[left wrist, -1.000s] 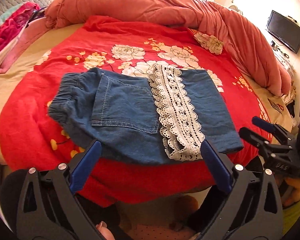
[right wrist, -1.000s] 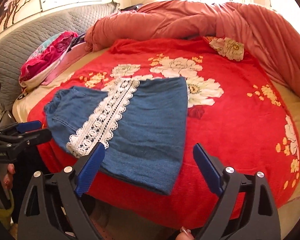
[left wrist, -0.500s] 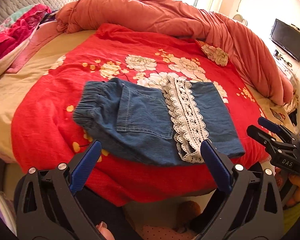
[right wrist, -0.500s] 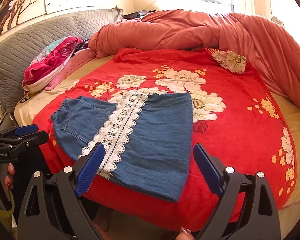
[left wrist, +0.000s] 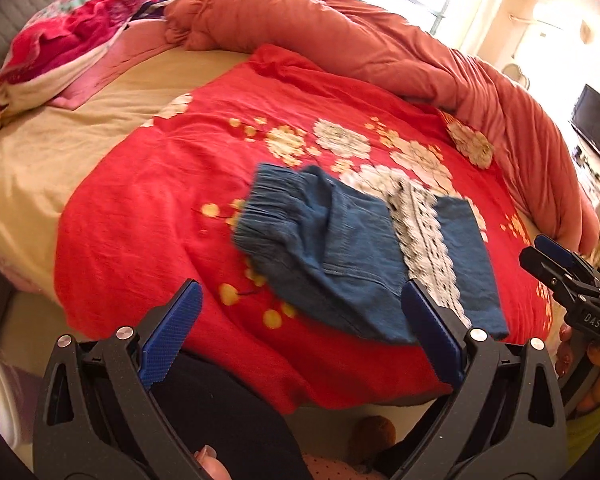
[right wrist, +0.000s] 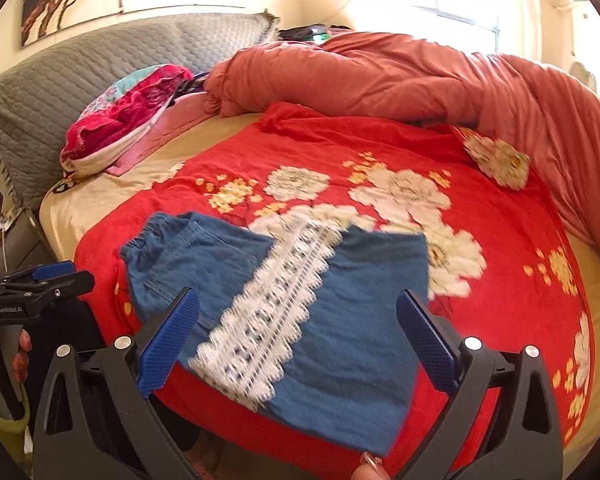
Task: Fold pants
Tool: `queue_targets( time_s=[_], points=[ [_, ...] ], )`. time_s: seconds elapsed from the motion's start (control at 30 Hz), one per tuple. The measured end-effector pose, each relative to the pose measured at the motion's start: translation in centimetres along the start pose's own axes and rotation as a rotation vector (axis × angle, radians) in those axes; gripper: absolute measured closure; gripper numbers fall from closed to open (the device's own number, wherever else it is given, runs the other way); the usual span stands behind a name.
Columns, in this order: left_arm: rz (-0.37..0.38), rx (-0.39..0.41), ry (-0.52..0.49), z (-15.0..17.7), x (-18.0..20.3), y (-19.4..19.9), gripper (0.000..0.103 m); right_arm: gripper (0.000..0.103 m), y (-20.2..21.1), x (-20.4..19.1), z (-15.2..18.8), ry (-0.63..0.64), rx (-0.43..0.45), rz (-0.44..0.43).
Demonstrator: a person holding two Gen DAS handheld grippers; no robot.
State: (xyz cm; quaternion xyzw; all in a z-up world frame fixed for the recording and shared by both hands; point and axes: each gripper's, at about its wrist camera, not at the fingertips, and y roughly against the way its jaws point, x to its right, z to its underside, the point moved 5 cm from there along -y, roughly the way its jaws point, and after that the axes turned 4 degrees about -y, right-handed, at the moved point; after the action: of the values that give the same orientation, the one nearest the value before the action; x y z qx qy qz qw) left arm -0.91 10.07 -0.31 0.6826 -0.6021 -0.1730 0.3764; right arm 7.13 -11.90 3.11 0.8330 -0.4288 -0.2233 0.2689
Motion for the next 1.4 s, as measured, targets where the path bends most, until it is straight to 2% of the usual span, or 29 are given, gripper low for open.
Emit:
queue_targets(
  time_s=[0.1, 0.2, 0.33, 0.43, 0.53, 0.63, 0.7, 0.73, 0.87, 1.07, 1.2, 1.23, 1.27, 1.3, 1.4],
  points=[
    [0.023, -0.014, 0.017, -0.2, -0.4, -0.5, 0.009, 0.005, -1.3, -1.1, -1.8, 0.03, -0.017, -0.044],
    [0.086, -0.046, 0.059, -0.2, -0.6, -1.6, 0.009, 0.005, -2.3, -2.2, -3.5, 0.068, -0.022, -0.072],
    [0.086, -0.058, 0.082, -0.3, -1.0, -3.3, 0.009, 0.005, -4.1, -4.0, -5.3, 0.107, -0.066, -0.152],
    [0.12, -0.096, 0.108, -0.4, -1.3, -4.9, 0.009, 0.005, -6.0, -5.4, -6.2, 0.143, -0.103, -0.175],
    [0.118, -0.123, 0.102, -0.4, -1.6, -6.4, 0.011, 0.005, -8.2, -6.6, -6.6, 0.163, -0.151, -0.208],
    [0.117, -0.112, 0.102, -0.6, -1.9, -7.4, 0.031, 0.005, -10.4, -7.9, -6.5, 0.183, -0.204, -0.246],
    [0.118, -0.125, 0.102, -0.4, -2.1, -8.2, 0.049, 0.005, -11.9, -8.7, -6.5, 0.206, -0.229, -0.255],
    [0.137, -0.142, 0.113, -0.2, -2.2, -8.8, 0.049, 0.005, -12.6, -9.1, -6.5, 0.217, -0.235, -0.253],
    [0.136, -0.143, 0.101, 0.0, -2.1, -9.3, 0.049, 0.005, -15.5, -11.0, -6.4, 0.276, -0.278, -0.272],
    [0.145, -0.128, 0.115, 0.2, -2.3, -9.2, 0.049, 0.005, -19.4, -14.0, -5.1, 0.308, -0.397, -0.401],
    [0.153, -0.128, 0.124, 0.3, -2.6, -9.2, 0.049, 0.006, -21.8, -15.1, -3.8, 0.328, -0.475, -0.445],
    [0.155, -0.127, 0.126, 0.2, -2.7, -9.2, 0.049, 0.019, -22.2, -15.2, -3.6, 0.326, -0.49, -0.461],
    [0.156, -0.126, 0.127, 0.3, -2.7, -9.2, 0.049, 0.038, -22.5, -15.4, -3.3, 0.318, -0.513, -0.495],
    [0.157, -0.127, 0.131, 0.3, -2.8, -9.2, 0.048, 0.042, -22.6, -15.7, -3.1, 0.309, -0.528, -0.53],
    [0.192, -0.114, 0.163, 0.3, -3.1, -9.1, 0.042, 0.049, -21.9, -16.0, -3.0, 0.34, -0.488, -0.535]
  ],
)
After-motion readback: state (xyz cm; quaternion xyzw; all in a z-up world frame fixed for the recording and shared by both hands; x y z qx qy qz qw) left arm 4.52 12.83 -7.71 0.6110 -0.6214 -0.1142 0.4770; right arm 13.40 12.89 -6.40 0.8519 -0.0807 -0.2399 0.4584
